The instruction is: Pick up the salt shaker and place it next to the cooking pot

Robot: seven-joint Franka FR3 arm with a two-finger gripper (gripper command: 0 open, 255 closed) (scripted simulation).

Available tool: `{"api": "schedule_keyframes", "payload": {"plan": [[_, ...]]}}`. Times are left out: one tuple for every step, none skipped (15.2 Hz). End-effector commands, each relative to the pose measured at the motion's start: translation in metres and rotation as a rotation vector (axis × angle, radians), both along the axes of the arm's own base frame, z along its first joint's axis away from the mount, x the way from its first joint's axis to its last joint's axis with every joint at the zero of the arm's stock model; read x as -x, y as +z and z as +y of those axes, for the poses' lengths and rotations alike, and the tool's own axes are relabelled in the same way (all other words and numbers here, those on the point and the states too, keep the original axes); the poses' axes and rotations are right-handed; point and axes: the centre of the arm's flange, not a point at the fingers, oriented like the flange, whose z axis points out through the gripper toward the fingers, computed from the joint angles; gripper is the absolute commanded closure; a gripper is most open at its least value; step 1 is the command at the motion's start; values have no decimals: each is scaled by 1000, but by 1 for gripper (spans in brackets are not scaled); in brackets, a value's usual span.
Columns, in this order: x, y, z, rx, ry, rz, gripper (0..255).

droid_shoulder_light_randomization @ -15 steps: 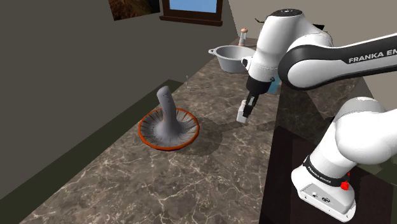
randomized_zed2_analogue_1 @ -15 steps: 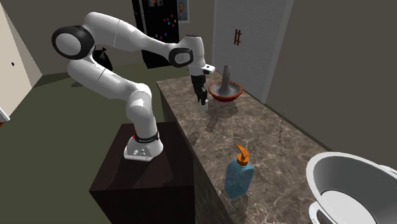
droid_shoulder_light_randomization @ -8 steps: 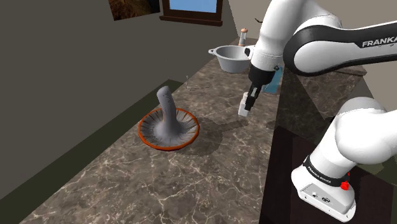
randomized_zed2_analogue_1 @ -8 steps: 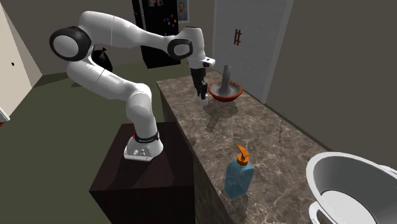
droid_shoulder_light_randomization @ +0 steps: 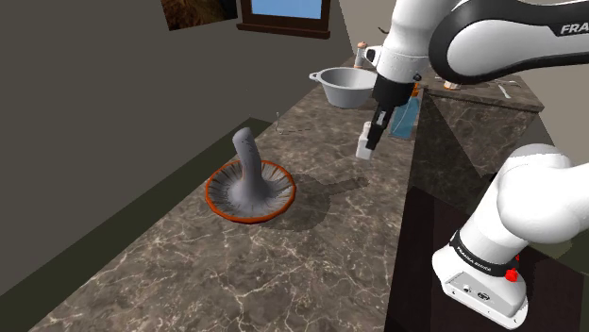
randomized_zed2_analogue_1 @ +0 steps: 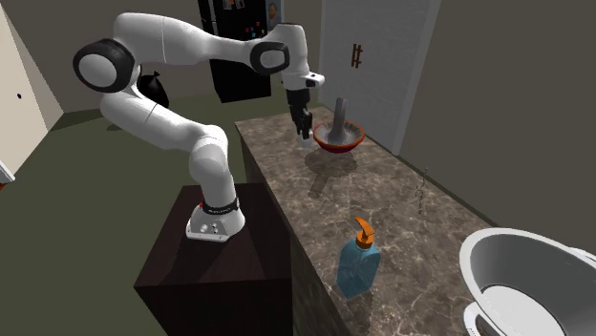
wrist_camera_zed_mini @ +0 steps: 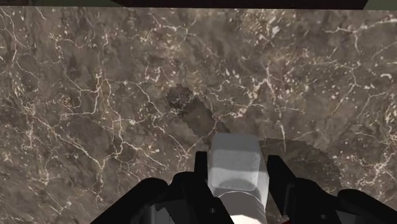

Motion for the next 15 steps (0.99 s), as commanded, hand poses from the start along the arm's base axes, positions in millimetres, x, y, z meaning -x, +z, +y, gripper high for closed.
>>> {"api": "schedule_keyframes", "payload": {"plan": [[1, 11, 1, 0, 0, 0, 255], [1, 16, 1, 0, 0, 0, 255], [1, 22, 1, 0, 0, 0, 255], [1, 27, 1, 0, 0, 0, 255], [1, 32, 1, 0, 0, 0, 255], [1, 37, 1, 0, 0, 0, 255], [1, 43, 1, 0, 0, 0, 255], [1, 43, 1, 0, 0, 0, 255], [-2, 43, -12, 0, 0, 0, 255], [-5, 43, -25, 0, 0, 0, 255], [-8, 43, -38, 0, 0, 0, 255], [-11, 43, -51, 0, 0, 0, 255], [-14, 43, -64, 0, 0, 0, 255], [-17, 43, -77, 0, 0, 0, 255], [-20, 43, -90, 0, 0, 0, 255]]}}
